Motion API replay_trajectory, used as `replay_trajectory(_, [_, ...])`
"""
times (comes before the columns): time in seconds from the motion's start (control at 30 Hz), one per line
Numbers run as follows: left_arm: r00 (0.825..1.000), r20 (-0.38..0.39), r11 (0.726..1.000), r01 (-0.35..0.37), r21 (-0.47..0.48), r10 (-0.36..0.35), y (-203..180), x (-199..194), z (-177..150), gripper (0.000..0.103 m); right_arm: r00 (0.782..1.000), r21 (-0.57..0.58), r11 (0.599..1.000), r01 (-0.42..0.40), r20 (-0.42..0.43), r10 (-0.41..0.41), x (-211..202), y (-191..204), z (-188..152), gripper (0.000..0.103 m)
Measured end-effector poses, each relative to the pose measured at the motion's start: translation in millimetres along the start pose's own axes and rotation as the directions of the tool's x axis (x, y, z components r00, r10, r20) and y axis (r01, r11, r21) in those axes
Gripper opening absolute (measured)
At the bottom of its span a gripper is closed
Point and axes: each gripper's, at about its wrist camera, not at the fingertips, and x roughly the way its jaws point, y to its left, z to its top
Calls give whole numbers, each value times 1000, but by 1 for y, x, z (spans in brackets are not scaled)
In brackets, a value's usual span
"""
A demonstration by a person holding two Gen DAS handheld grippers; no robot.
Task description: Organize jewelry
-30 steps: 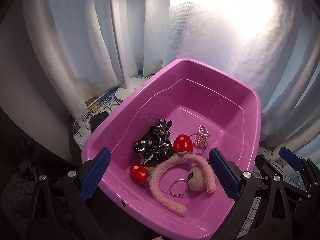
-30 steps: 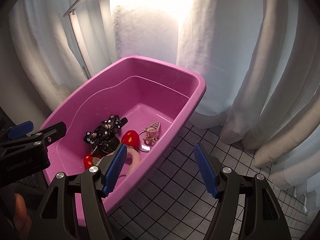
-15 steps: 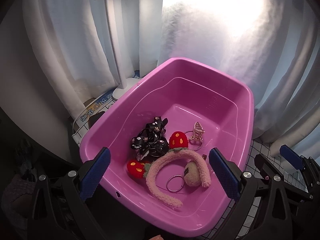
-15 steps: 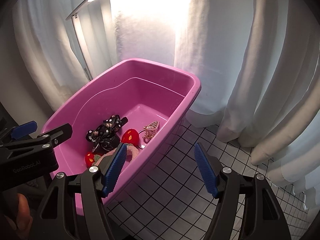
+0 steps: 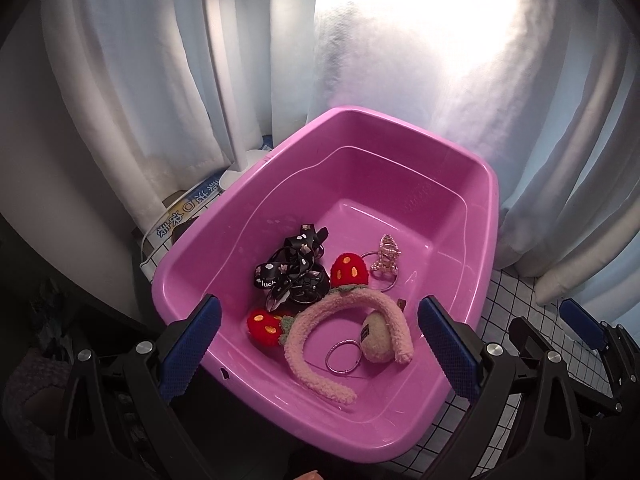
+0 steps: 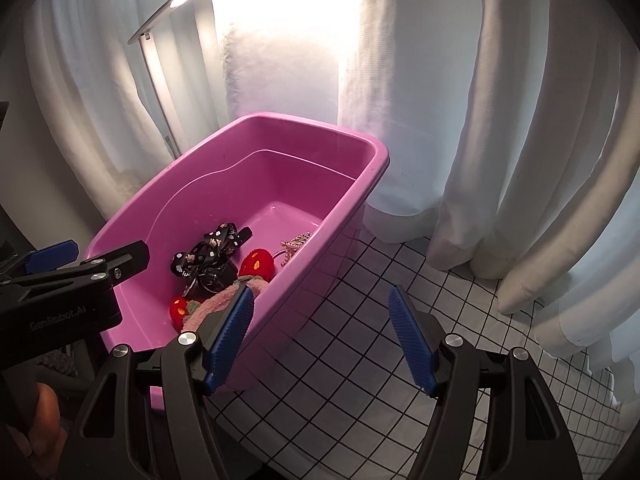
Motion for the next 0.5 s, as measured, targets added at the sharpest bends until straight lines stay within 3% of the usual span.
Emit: replay_trajectory(0.5, [1000, -2, 1000, -1, 19, 1, -9, -2, -2, 97, 1000, 15, 1000, 4, 2, -4, -4, -6, -3, 67])
